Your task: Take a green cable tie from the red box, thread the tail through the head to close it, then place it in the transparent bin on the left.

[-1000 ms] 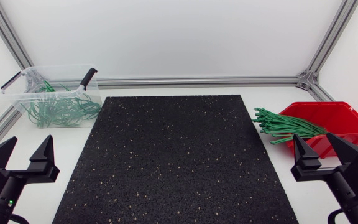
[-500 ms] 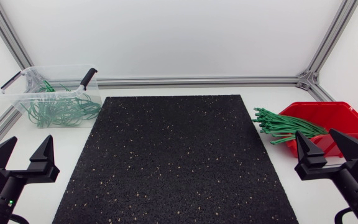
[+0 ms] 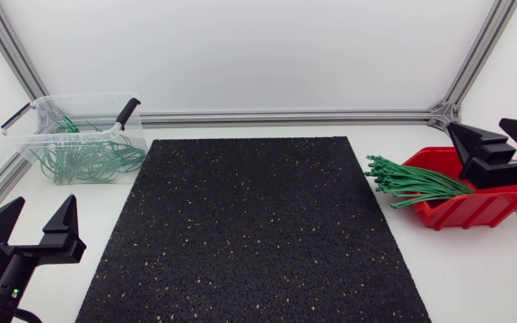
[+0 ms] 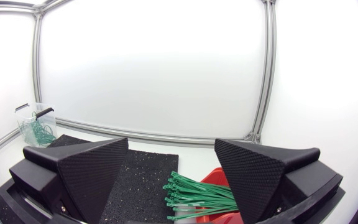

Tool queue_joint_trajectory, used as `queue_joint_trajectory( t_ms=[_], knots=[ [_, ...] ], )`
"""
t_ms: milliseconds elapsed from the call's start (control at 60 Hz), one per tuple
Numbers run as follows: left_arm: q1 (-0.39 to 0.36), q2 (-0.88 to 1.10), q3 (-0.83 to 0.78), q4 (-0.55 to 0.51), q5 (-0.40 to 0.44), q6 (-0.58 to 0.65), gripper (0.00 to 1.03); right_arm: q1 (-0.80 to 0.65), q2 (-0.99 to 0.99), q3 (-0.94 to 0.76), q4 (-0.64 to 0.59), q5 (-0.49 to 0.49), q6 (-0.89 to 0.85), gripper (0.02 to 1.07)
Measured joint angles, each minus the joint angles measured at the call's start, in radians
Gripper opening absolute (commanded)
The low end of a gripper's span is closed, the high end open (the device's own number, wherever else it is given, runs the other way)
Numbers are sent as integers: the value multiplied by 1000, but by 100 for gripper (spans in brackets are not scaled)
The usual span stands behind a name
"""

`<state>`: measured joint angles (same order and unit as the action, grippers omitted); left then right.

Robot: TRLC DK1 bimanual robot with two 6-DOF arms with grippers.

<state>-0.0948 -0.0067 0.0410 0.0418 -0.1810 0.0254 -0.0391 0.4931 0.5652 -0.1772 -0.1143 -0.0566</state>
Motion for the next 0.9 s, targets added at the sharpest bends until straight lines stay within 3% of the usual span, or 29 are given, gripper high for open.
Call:
queue_joint_trajectory(
  t_ms=[283,700,900],
  knots=[
    [0,0,0,0,0,0,100,-74,349,287,-228,-40,-172,103],
    [0,0,0,0,0,0,100,-102,796,572,-625,-72,-770,103],
    [0,0,0,-1,0,0,100,-120,925,632,-739,-64,-1020,99]
  ],
)
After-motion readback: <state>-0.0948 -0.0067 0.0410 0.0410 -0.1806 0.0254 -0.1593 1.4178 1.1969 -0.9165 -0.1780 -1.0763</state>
